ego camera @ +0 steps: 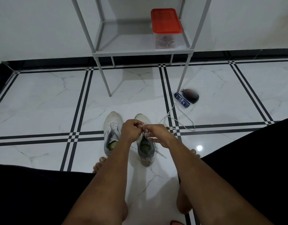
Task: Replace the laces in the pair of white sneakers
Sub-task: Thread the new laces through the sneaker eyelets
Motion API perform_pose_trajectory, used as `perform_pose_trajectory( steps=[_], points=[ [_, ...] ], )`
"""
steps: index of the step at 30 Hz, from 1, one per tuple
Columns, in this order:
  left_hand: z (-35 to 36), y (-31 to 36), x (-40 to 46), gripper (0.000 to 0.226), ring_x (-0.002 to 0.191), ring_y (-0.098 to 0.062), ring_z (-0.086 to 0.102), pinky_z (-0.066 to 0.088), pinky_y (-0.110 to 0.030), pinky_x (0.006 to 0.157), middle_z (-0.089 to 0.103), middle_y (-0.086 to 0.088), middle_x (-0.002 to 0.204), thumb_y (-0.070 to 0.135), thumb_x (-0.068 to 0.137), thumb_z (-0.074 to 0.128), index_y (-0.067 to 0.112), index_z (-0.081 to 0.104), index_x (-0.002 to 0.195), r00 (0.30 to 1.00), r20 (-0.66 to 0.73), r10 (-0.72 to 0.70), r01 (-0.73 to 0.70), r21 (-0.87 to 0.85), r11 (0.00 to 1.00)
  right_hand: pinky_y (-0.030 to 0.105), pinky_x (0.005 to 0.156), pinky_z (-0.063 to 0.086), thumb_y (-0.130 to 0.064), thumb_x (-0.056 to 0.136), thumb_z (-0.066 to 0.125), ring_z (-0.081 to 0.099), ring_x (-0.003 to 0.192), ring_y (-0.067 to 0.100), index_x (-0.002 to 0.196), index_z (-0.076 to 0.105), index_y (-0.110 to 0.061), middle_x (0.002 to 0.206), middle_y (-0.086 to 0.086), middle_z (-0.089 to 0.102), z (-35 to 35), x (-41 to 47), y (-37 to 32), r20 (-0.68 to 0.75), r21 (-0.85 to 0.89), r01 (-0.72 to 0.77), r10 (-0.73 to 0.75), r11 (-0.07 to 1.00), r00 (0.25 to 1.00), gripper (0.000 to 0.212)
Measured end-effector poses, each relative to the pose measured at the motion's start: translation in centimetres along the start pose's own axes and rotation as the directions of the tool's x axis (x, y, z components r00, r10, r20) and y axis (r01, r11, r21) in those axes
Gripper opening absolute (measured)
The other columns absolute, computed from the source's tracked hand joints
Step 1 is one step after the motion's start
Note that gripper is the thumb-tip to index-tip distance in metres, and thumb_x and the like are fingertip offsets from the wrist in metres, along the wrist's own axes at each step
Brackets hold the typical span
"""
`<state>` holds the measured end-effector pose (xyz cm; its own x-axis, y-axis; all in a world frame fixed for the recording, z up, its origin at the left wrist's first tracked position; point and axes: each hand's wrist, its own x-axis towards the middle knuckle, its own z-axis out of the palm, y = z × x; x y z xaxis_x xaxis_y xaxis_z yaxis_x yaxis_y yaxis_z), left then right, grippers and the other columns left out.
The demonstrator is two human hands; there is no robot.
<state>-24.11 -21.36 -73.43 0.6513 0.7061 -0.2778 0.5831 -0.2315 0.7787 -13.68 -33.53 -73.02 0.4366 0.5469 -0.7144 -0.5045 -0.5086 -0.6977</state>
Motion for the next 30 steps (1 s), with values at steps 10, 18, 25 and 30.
perform_pose_trajectory(
  steps=[10, 18, 25, 30],
  points=[
    [-0.2, 0.7, 0.4, 0.015, 0.076, -0.013, 0.069, 0.049, -0.025, 0.067, 0.072, 0.008, 0.075, 0.020, 0.079, 0.084, 0.022, 0.072, 0.071, 0.997, 0.023, 0.080, -0.083, 0.185, 0.979, 0.030, 0.079, 0.051, -0.017, 0.090, 0.071, 0.064, 0.071, 0.010, 0.099, 0.082, -0.010, 0.084, -0.001, 0.075, -0.1, 0.0, 0.0, -0.096, 0.111, -0.023, 0.034, 0.994, 0.995, 0.016],
    [-0.3, 0.2, 1.5, 0.046, 0.089, -0.024, 0.075, 0.065, -0.041, 0.082, 0.077, -0.005, 0.092, 0.033, 0.050, 0.100, 0.028, 0.075, 0.089, 0.962, 0.231, -0.142, 0.141, 0.021, 0.990, 0.027, 0.070, 0.053, -0.006, 0.084, 0.077, 0.067, 0.069, 0.011, 0.097, 0.082, -0.006, 0.081, 0.004, 0.079, -0.9, -0.1, -1.0, -0.065, -0.051, 0.024, -0.027, 0.998, 0.998, 0.014],
    [0.2, -0.9, -0.1, 0.040, 0.076, -0.022, 0.070, 0.056, -0.034, 0.068, 0.073, 0.000, 0.076, 0.060, 0.075, 0.080, 0.020, 0.073, 0.074, 0.980, 0.140, -0.145, 0.085, 0.367, 0.926, 0.019, 0.056, 0.051, -0.003, 0.084, 0.080, 0.066, 0.060, 0.012, 0.085, 0.081, -0.009, 0.072, -0.005, 0.076, -1.5, -0.1, -1.0, -0.032, -0.348, 0.158, -0.181, 0.924, 0.983, 0.007],
    [0.6, -0.9, -0.5, 0.030, 0.064, -0.021, 0.054, 0.041, -0.029, 0.063, 0.062, -0.002, 0.068, 0.034, 0.088, 0.077, 0.015, 0.067, 0.068, 0.955, 0.210, -0.212, 0.181, 0.154, 0.971, 0.020, 0.060, 0.055, -0.003, 0.083, 0.081, 0.070, 0.070, 0.010, 0.087, 0.082, -0.006, 0.077, -0.001, 0.078, -1.6, 0.2, -0.2, -0.036, -0.384, 0.206, -0.237, 0.900, 0.971, 0.005]
  ],
)
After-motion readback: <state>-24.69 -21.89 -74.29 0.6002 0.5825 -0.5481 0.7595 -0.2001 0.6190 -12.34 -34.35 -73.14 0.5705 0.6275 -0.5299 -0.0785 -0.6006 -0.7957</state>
